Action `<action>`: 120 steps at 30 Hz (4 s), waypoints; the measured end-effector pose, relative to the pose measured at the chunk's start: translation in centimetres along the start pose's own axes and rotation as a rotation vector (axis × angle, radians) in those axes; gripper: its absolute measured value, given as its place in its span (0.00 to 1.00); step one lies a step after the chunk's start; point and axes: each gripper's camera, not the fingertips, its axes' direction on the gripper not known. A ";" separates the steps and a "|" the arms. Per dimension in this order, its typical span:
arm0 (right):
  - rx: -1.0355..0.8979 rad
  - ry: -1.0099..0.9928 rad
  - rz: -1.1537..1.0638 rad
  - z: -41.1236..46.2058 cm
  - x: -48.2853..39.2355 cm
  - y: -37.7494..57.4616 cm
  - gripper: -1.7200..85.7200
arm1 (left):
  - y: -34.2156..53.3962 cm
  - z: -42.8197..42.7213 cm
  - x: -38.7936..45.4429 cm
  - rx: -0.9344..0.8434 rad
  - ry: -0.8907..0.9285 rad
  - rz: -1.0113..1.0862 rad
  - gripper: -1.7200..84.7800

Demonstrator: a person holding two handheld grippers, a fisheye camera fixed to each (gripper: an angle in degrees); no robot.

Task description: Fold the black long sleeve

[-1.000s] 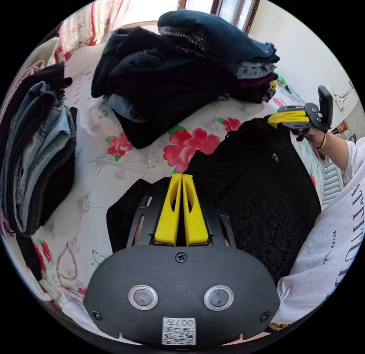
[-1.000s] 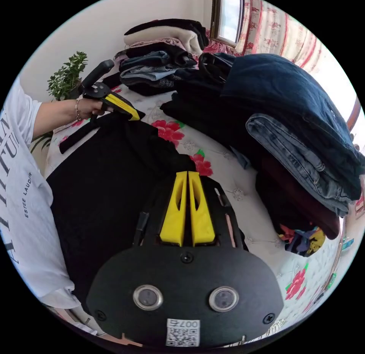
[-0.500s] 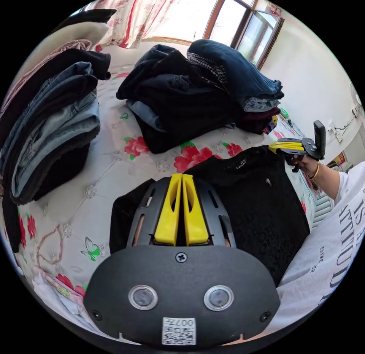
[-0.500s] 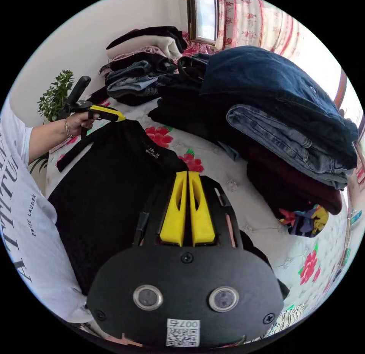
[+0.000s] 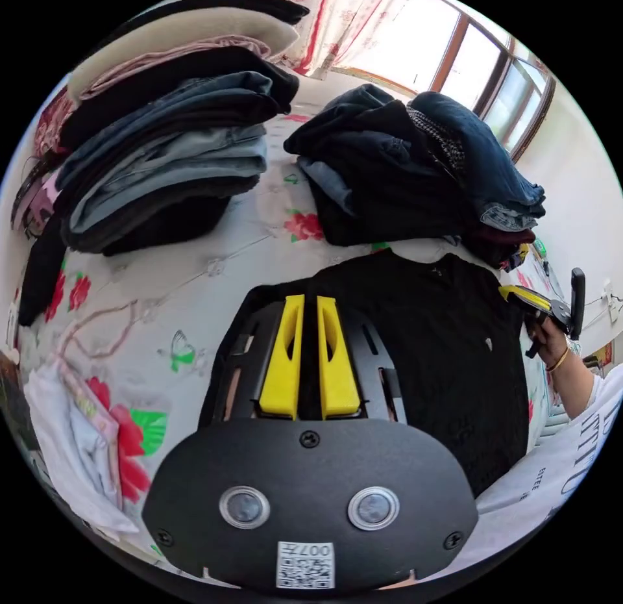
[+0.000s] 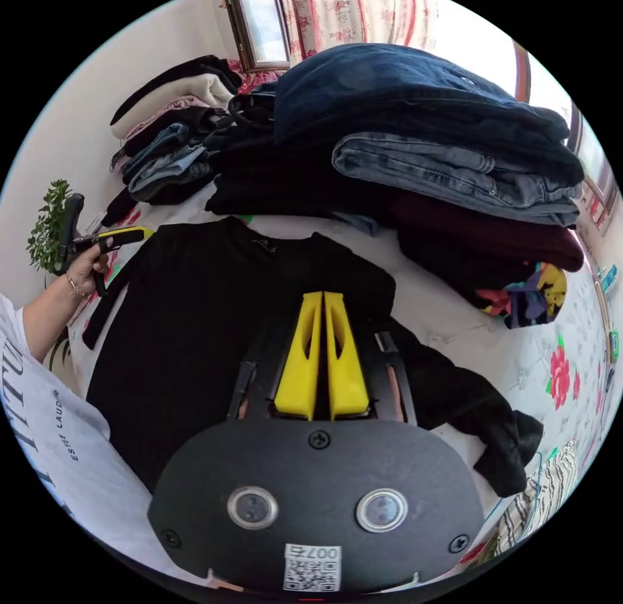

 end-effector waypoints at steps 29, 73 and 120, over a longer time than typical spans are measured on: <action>0.121 -0.182 -0.004 -27.9 -21.0 19.6 0.03 | 12.3 -33.1 -13.1 0.447 0.722 -0.191 0.02; -0.168 0.068 0.389 -32.3 -11.5 29.5 0.10 | 13.6 -3.6 9.7 -0.327 0.133 0.282 0.10; -0.144 0.000 0.638 -32.2 3.7 29.1 0.06 | 5.0 2.0 8.7 -0.172 -0.017 0.301 0.11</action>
